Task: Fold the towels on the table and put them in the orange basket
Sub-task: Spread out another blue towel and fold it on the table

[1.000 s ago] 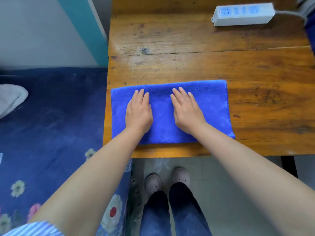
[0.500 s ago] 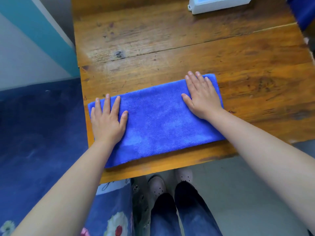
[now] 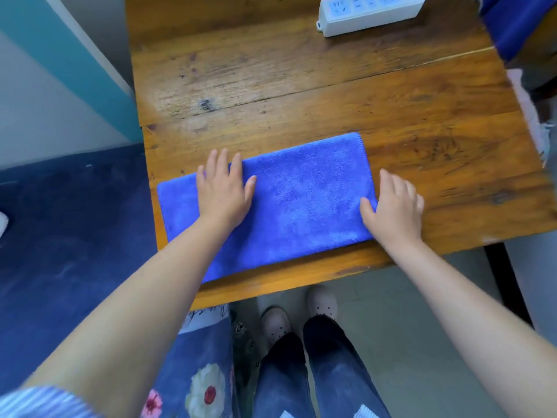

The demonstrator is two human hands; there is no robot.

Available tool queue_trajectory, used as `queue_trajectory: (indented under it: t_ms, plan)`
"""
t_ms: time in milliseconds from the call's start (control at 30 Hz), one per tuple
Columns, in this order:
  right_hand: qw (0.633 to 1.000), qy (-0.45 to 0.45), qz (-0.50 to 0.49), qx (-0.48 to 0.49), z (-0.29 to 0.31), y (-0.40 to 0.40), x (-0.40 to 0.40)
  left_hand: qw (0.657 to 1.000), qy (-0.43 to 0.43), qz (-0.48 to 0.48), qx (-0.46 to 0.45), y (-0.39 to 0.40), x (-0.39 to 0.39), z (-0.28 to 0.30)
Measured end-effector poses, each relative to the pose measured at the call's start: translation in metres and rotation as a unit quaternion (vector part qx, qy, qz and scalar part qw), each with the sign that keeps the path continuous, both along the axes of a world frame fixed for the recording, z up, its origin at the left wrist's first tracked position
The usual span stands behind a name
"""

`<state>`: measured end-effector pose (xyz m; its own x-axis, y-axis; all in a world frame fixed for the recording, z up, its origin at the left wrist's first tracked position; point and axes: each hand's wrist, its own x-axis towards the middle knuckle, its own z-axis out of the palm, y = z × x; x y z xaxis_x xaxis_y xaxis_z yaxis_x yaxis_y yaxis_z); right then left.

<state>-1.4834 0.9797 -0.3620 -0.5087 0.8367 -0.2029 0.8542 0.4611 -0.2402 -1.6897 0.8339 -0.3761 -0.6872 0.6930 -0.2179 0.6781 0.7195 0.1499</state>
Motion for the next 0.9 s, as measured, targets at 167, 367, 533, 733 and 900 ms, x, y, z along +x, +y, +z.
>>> queue_trajectory:
  t_ms: [167,367,533,733,900]
  plan:
    - [0.994,-0.073,-0.042,-0.065,0.002,-0.037,0.026,0.993,-0.062,-0.102,0.019,0.074,0.021,0.015]
    - [0.975,-0.033,-0.159,-0.152,0.004,-0.037,0.021,0.978,-0.177,-0.107,-0.014,0.138,0.037,0.020]
    - [0.963,-0.015,-0.195,-0.186,0.005,-0.024,0.016,0.967,-0.245,-0.072,0.012,0.162,0.042,0.023]
    - [0.933,0.039,-0.251,-0.254,0.000,-0.006,0.011,0.943,-0.327,-0.053,0.014,0.178,0.035,0.037]
    - [0.914,0.197,-0.263,-0.240,0.010,0.029,0.017,0.921,-0.379,-0.052,0.070,0.186,0.022,0.059]
